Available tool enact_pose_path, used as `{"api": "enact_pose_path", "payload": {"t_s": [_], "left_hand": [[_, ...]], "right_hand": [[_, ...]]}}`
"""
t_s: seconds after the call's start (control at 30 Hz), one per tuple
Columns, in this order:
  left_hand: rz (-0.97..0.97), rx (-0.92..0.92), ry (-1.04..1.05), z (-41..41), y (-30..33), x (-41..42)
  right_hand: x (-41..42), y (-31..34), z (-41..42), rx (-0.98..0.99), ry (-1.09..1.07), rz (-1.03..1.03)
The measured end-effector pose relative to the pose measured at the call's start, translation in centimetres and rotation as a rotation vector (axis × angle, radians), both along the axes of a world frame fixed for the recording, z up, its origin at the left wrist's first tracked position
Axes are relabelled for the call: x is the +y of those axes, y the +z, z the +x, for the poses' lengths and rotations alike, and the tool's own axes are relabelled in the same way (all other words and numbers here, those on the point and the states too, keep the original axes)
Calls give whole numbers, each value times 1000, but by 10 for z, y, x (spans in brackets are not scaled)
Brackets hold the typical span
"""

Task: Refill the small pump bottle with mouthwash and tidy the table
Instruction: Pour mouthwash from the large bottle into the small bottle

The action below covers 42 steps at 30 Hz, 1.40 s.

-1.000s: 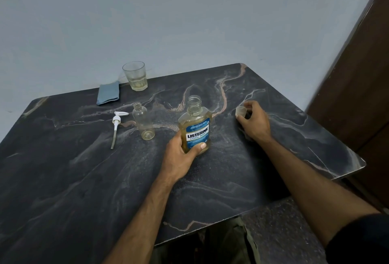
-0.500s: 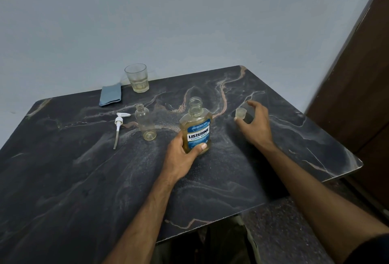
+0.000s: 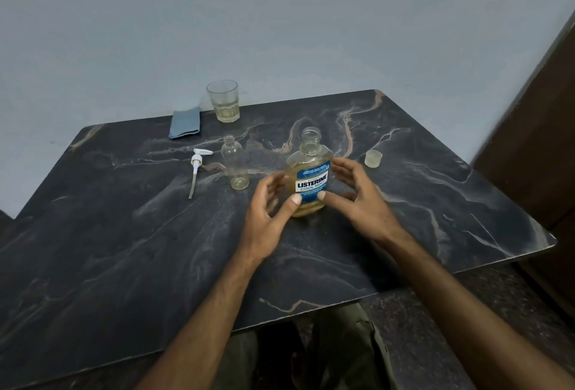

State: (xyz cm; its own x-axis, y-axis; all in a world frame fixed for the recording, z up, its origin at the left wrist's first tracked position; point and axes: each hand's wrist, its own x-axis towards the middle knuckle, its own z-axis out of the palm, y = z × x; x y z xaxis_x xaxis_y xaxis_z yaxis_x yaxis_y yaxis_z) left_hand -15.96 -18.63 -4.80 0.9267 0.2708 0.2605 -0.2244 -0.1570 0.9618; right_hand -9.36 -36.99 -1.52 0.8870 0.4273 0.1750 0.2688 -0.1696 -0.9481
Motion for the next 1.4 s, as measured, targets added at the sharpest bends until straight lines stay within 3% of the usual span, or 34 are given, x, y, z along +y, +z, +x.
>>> {"api": "enact_pose_path", "payload": {"t_s": [0.23, 0.43, 0.67, 1.4], "left_hand": [[15, -155, 336, -17, 11, 50], [43, -224, 528, 2, 18, 91], [87, -90, 375, 29, 11, 104], [102, -22, 260, 35, 0, 95]], "right_hand": [[17, 3, 6, 13, 23, -30], [26, 4, 14, 66, 45, 80], [28, 4, 23, 83, 107, 34], [39, 17, 22, -11, 105, 18]]}}
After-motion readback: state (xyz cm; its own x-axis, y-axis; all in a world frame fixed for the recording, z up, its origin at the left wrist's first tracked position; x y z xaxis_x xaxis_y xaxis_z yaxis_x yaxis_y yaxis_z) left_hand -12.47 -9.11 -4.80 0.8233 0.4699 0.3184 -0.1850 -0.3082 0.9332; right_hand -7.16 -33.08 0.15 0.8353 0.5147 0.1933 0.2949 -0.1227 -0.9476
